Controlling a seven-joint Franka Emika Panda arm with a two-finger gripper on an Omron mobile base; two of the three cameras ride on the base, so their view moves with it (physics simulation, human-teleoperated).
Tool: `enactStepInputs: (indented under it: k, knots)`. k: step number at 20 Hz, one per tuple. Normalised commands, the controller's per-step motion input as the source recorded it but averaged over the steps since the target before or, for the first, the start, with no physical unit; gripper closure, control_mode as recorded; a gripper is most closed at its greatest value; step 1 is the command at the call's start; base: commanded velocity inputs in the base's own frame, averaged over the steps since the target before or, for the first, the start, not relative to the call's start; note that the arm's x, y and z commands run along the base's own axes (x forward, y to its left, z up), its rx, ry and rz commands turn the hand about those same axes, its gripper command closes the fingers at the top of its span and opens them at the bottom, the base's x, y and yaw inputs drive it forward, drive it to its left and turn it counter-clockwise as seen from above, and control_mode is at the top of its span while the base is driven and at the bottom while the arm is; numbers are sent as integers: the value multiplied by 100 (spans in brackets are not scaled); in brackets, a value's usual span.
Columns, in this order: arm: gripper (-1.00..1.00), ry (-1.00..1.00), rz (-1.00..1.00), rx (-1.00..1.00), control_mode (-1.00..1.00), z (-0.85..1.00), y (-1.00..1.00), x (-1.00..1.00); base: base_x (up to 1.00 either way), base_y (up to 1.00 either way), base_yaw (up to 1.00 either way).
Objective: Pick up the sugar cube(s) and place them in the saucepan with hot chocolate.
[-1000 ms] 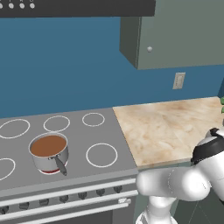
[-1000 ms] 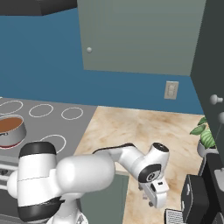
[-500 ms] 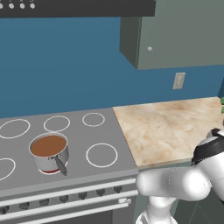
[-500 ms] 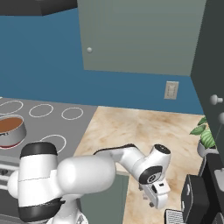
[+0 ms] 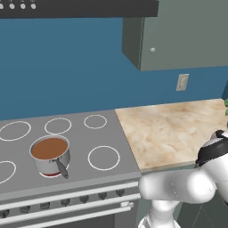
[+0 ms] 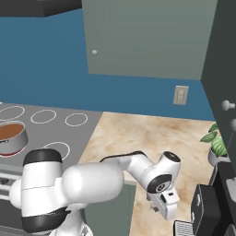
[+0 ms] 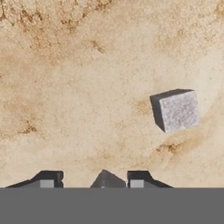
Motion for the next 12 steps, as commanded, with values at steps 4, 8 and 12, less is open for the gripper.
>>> enactStepInputs:
  k: [4, 8, 12]
  knots:
    - [100, 9, 0, 0, -100, -6, 0, 0, 0, 0, 0]
    - [100, 14, 0, 0, -100, -2, 0, 0, 0, 0, 0]
    - [100, 14, 0, 0, -100, -15, 0, 0, 0, 0, 0]
